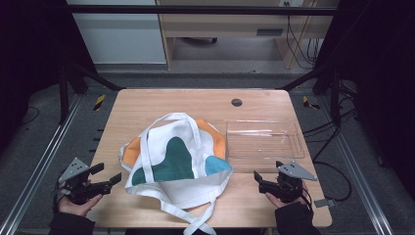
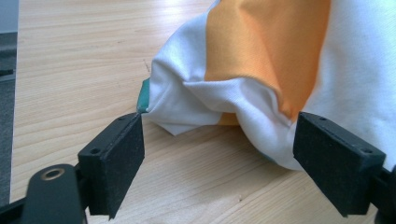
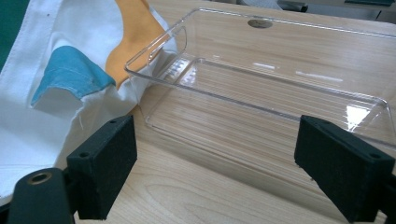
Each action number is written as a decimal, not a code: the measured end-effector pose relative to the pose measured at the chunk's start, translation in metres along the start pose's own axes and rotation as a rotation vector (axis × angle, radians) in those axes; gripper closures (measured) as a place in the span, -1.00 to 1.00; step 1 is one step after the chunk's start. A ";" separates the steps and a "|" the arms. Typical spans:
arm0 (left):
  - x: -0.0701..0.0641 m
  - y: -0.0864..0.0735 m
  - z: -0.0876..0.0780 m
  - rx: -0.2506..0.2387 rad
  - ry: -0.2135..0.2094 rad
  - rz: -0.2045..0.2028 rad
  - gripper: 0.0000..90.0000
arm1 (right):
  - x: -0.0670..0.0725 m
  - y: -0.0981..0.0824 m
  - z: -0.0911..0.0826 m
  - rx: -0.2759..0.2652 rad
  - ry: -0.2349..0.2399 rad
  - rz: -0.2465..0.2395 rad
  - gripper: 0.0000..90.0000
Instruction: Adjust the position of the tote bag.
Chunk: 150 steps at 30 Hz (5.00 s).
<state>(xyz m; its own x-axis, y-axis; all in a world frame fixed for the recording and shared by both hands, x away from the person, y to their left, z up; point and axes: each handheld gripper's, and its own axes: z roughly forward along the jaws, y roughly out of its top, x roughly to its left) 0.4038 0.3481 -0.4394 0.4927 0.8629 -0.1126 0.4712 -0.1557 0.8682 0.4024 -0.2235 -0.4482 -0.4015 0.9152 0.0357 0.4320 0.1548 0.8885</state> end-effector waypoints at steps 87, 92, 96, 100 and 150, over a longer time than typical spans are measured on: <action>-0.055 -0.008 0.005 0.059 -0.087 0.195 0.20 | 0.132 0.028 0.045 0.021 0.358 -0.154 -0.24; -0.054 -0.009 0.007 0.066 -0.090 0.191 0.31 | 0.144 0.028 0.053 0.022 0.382 -0.168 -0.25; -0.054 -0.009 0.007 0.066 -0.096 0.192 0.40 | 0.151 0.029 0.057 0.020 0.396 -0.174 -0.25; -0.054 -0.008 0.008 0.068 -0.098 0.189 0.50 | 0.159 0.031 0.063 0.020 0.413 -0.174 -0.27; -0.060 -0.003 0.004 0.038 -0.128 0.167 0.78 | 0.195 0.039 0.084 0.029 0.338 -0.250 0.94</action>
<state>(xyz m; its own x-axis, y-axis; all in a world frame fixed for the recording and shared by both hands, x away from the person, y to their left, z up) 0.3757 0.2945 -0.4373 0.6544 0.7555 -0.0314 0.4012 -0.3117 0.8613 0.4092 -0.0080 -0.4451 -0.7374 0.6749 -0.0270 0.3081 0.3716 0.8757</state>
